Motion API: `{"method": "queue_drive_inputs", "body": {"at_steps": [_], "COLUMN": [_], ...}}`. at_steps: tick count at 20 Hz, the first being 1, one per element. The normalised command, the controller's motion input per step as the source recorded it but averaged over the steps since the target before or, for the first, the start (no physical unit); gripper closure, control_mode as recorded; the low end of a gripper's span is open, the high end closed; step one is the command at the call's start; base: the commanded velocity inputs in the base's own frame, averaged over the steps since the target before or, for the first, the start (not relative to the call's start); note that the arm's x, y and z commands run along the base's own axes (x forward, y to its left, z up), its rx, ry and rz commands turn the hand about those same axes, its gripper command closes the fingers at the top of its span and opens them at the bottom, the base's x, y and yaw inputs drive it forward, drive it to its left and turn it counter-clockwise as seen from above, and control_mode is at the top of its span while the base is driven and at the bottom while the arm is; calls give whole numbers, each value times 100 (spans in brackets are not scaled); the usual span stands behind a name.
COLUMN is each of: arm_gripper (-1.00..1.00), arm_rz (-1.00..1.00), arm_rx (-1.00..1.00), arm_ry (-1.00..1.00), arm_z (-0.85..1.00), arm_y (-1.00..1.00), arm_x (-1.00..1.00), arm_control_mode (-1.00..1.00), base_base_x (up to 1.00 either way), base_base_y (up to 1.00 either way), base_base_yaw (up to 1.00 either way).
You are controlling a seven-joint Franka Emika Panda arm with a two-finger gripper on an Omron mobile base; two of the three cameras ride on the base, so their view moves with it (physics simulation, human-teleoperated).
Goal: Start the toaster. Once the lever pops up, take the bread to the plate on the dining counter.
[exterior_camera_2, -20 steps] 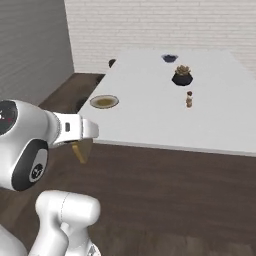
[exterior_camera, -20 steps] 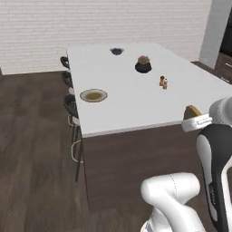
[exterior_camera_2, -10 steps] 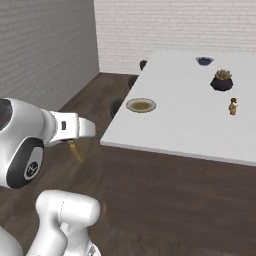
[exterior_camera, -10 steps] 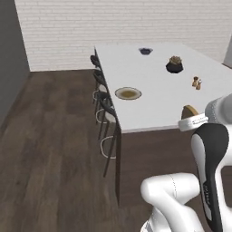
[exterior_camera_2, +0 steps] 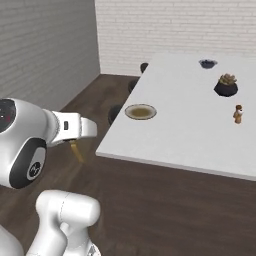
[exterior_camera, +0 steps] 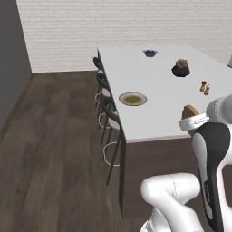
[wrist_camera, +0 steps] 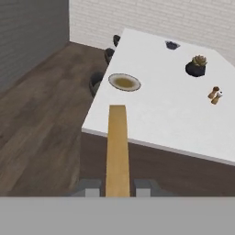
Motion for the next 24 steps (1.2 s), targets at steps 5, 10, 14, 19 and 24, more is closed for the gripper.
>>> {"method": "queue_drive_inputs", "body": {"at_steps": [5,10,14,19,24], "arm_gripper": [100,100,100,100,100], "arm_rz": [0,0,0,0,0], "arm_rx": [0,0,0,0,8], "arm_ry": [0,0,0,0,2], "arm_z": [0,0,0,0,0], "arm_y": [0,0,0,0,0], "arm_x": [0,0,0,0,39], "arm_control_mode": [100,100,100,100,-100], "base_base_x": [68,68,16,25,5], "base_base_y": [25,45,23,6,0], "base_base_yaw": [1,0,-2,-9,-1]}}
